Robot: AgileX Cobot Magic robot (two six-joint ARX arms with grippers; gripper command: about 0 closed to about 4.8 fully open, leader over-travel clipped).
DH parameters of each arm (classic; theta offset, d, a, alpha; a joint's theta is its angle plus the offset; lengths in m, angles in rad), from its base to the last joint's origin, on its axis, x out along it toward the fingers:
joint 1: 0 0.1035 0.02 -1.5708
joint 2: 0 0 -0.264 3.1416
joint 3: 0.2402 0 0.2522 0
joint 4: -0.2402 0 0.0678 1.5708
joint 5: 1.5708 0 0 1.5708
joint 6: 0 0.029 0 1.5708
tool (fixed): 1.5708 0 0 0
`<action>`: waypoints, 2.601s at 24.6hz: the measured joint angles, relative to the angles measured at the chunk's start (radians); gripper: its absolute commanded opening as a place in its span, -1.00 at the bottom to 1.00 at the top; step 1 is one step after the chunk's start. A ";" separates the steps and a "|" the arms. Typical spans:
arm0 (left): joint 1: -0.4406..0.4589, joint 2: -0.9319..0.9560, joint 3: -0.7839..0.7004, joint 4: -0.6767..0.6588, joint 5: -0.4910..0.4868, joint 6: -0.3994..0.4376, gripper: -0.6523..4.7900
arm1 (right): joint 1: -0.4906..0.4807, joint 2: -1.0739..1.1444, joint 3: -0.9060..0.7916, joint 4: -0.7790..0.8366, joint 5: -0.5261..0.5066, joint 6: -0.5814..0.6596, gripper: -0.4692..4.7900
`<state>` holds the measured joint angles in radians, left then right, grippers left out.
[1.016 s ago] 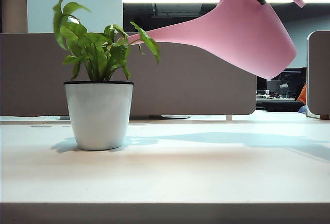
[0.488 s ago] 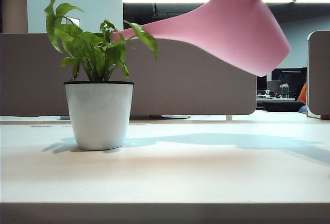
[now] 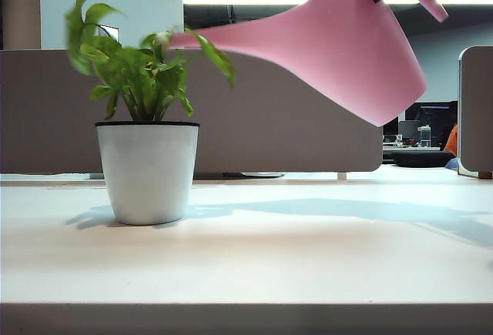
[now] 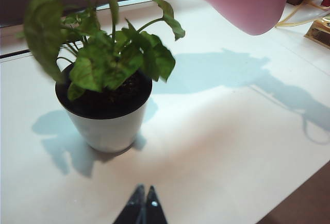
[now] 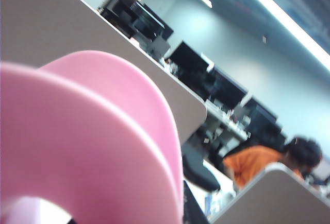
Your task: Pick up the watering can from the table, water the potted plant, and put the can back.
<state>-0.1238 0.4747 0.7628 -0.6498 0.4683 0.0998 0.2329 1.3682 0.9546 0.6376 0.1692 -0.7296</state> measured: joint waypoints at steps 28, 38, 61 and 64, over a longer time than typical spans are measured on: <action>0.000 0.000 0.000 -0.005 -0.001 0.002 -0.78 | -0.203 0.093 -0.129 0.016 -0.137 0.817 -0.52; 0.000 0.001 0.000 -0.005 -0.001 0.002 -0.78 | -0.277 0.250 -0.151 0.110 -0.135 0.879 -0.63; 0.000 0.001 0.000 -0.005 -0.027 0.043 -0.78 | -0.274 0.390 -0.146 0.263 -0.308 0.763 0.00; 0.000 0.001 0.000 -0.005 -0.027 0.043 -0.78 | -0.276 0.389 -0.141 0.242 -0.304 0.745 0.00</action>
<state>-0.1238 0.4755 0.7628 -0.6552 0.4416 0.1432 -0.0429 1.7573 0.8139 0.8795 -0.1345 0.0154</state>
